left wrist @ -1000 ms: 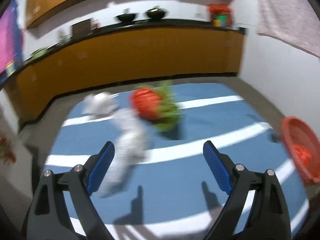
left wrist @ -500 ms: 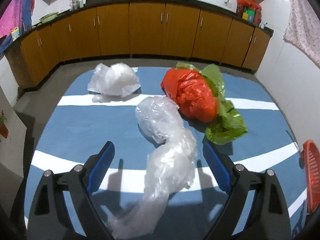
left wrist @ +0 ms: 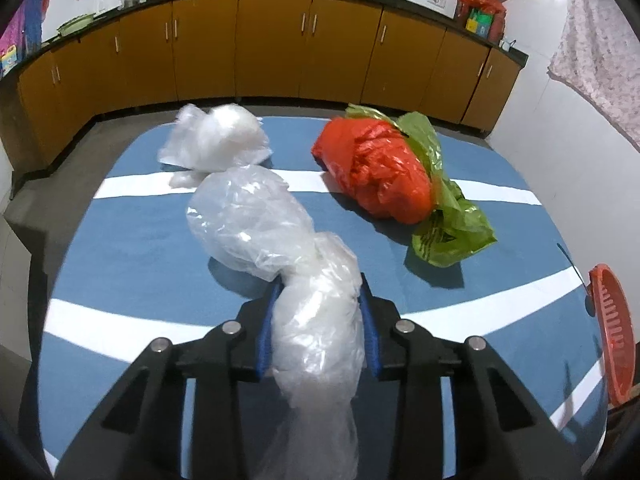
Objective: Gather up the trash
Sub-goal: 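Grasp the long clear plastic bag with the left tool, then grasp the green bag with right tool while left tool holds the clear bag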
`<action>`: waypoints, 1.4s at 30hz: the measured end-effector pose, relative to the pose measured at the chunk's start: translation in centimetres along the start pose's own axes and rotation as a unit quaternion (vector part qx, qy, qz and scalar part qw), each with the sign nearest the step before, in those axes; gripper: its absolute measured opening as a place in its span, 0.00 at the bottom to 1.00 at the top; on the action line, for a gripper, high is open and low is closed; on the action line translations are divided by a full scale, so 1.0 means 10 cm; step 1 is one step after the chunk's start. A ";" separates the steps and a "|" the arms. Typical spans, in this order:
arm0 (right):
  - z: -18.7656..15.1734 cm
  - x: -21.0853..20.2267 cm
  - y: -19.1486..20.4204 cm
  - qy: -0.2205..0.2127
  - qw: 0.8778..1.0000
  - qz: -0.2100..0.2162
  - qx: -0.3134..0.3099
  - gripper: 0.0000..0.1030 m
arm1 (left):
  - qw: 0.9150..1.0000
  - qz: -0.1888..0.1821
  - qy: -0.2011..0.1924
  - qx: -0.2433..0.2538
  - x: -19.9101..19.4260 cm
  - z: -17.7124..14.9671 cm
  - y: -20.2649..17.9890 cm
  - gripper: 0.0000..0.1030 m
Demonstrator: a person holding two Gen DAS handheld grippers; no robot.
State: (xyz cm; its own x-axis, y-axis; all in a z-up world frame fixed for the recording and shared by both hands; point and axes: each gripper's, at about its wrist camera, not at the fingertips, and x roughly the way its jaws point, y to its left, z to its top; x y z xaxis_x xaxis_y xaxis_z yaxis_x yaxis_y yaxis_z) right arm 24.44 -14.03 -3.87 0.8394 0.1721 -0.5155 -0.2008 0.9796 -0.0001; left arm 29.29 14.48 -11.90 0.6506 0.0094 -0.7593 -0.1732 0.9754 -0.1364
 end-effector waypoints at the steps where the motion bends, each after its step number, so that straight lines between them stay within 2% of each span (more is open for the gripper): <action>1: 0.05 0.07 0.06 0.002 1.000 0.008 -0.003 0.70 | 1.000 0.001 -0.003 0.000 -0.03 -0.02 0.03 0.34; 7: 0.30 0.51 0.47 0.012 0.999 0.043 -0.008 0.61 | 1.000 0.012 -0.023 -0.013 -0.30 -0.12 0.29 0.34; 13: 0.41 1.04 0.77 0.062 0.996 0.071 0.008 0.61 | 0.999 0.021 -0.035 -0.026 -0.40 -0.14 0.50 0.34; 17: 0.33 1.23 0.87 0.101 0.991 0.083 0.009 0.59 | 0.999 0.020 -0.036 -0.034 -0.43 -0.15 0.58 0.35; 18: 0.29 1.26 0.87 0.112 0.990 0.088 0.009 0.57 | 0.999 0.020 -0.037 -0.034 -0.43 -0.16 0.60 0.35; 21: 0.18 1.32 0.89 0.141 0.985 0.099 0.008 0.40 | 0.999 0.020 -0.038 -0.033 -0.44 -0.17 0.61 0.35; 22: 0.15 1.33 0.87 0.150 0.983 0.105 0.008 0.26 | 0.999 0.020 -0.038 -0.032 -0.44 -0.17 0.61 0.35; 23: 0.13 1.32 0.86 0.153 0.983 0.104 0.005 0.09 | 0.999 0.019 -0.039 -0.032 -0.44 -0.17 0.60 0.35; 26: 0.07 1.21 0.82 0.145 0.985 0.091 -0.012 0.04 | 0.999 0.017 -0.038 -0.031 -0.47 -0.19 0.57 0.35; 35: -0.12 0.65 0.41 0.117 0.991 0.040 -0.045 0.02 | 0.999 0.009 -0.044 -0.017 -0.59 -0.23 0.43 0.35; 42: -0.29 0.10 -0.16 0.097 0.995 -0.010 -0.023 0.02 | 0.999 -0.008 -0.051 0.008 -0.77 -0.27 0.13 0.35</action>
State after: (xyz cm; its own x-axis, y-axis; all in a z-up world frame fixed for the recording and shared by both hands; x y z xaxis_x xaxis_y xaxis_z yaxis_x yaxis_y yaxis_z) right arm 24.18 -15.76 -6.88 0.7314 0.1251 -0.6703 -0.2115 0.9762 -0.0485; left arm 22.05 15.08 -7.90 0.7258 0.0149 -0.6877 -0.1508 0.9789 -0.1380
